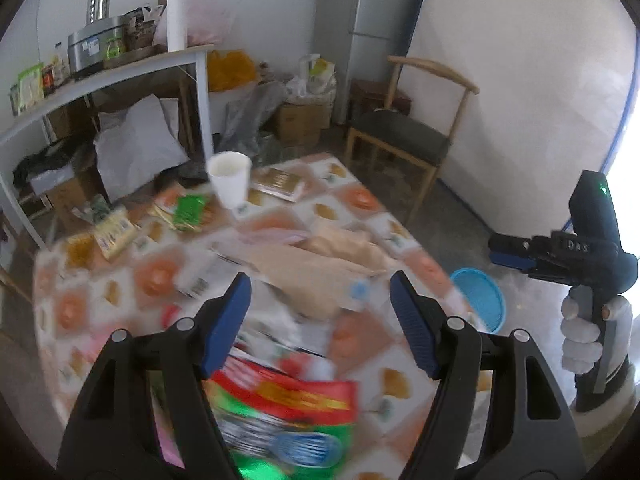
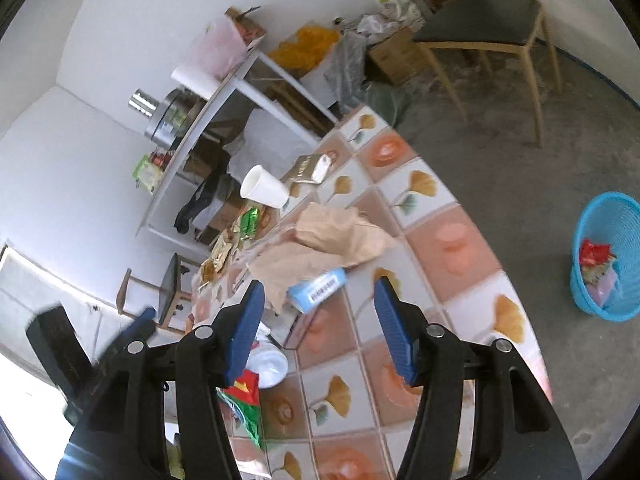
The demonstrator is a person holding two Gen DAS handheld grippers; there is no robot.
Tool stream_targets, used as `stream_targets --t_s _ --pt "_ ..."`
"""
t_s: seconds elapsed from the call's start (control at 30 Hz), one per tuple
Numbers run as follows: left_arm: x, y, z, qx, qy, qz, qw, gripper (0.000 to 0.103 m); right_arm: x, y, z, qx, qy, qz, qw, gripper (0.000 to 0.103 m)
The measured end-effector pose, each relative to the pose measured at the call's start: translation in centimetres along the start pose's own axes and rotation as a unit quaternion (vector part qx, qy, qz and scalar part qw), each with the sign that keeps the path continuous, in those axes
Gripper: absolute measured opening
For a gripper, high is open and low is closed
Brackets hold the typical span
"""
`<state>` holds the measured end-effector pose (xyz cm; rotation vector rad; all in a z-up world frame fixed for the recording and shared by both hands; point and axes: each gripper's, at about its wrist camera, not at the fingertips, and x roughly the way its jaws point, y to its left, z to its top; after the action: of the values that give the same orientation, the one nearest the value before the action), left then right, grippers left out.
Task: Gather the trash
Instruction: 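Move both tools back over the table, then grasp the clear plastic bag with the left tool while the right tool reaches the tan paper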
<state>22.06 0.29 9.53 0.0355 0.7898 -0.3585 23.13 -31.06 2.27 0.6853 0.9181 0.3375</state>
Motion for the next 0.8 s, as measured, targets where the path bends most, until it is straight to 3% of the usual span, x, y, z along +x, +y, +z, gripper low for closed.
stream_targets --t_s 0.2,0.37,0.57,0.8 --pt "5.7 4.0 4.2 0.034 0.094 -0.003 0.9950 0.071 3.6 1.5 1.7 -0.050 0.015 -0.040 0.998 0.056" --pt "12.5 3.9 5.5 0.082 0.155 0.008 0.9846 0.071 6.9 3.0 3.1 -0.107 0.037 -0.060 0.992 0.063" --pt "17.7 2.8 4.9 0.153 0.187 0.029 0.9700 0.071 12.3 4.2 4.6 -0.178 0.074 -0.090 0.977 0.066" --pt "21.3 2.8 4.7 0.193 0.211 0.039 0.9576 0.071 18.1 3.0 5.4 -0.206 0.116 -0.102 0.966 0.066"
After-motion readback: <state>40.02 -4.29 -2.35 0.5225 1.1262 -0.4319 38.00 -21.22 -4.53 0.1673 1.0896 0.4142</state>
